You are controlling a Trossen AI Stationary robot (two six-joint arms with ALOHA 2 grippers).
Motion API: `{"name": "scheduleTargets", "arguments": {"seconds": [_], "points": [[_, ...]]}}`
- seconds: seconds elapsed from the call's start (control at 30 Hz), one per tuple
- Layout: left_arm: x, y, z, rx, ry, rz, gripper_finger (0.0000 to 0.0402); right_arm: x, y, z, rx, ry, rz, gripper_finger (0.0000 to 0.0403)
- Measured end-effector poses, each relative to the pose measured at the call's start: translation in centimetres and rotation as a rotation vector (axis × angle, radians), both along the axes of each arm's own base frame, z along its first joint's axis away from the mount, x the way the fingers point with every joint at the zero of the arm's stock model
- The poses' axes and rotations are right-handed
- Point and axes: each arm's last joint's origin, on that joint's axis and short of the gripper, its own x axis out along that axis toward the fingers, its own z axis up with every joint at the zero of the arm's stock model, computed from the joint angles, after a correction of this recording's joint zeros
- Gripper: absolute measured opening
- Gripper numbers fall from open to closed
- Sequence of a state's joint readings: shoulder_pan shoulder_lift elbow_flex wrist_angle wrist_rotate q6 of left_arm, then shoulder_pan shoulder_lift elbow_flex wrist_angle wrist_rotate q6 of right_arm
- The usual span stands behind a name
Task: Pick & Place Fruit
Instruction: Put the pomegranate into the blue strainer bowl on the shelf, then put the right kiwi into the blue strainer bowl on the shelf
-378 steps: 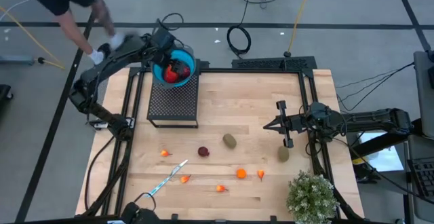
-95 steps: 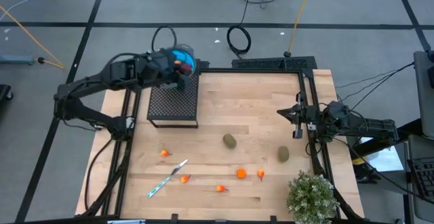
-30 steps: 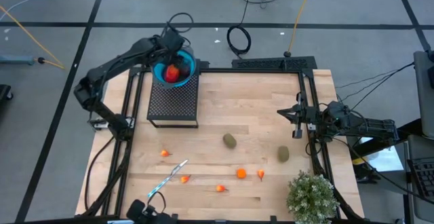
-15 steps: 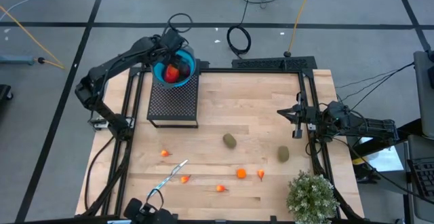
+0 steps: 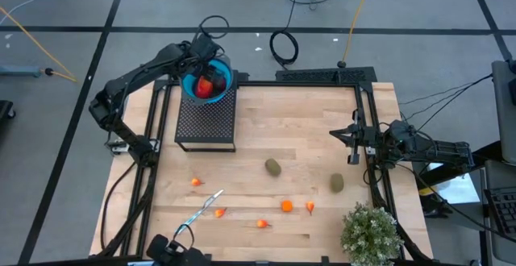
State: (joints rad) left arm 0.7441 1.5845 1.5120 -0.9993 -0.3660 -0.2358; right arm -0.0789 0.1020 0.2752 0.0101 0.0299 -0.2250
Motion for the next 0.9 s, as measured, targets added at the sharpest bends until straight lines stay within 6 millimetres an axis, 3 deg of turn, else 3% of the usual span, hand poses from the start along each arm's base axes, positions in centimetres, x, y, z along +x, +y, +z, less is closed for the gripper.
{"name": "scheduleTargets", "arguments": {"seconds": [0.5,0.7,0.9], "points": [[0.0,0.1,0.0,0.015,0.055,-0.084,0.0286,0.0,0.0,0.0,0.0,0.0,0.0,0.0],[-0.2,-0.1,0.4,0.026,0.066,-0.109,0.0285,0.0,0.0,0.0,0.0,0.0,0.0,0.0],[-0.9,-1.2,1.9,0.069,0.027,-0.107,0.0268,0.0,0.0,0.0,-0.005,0.0,0.0,0.0]]}}
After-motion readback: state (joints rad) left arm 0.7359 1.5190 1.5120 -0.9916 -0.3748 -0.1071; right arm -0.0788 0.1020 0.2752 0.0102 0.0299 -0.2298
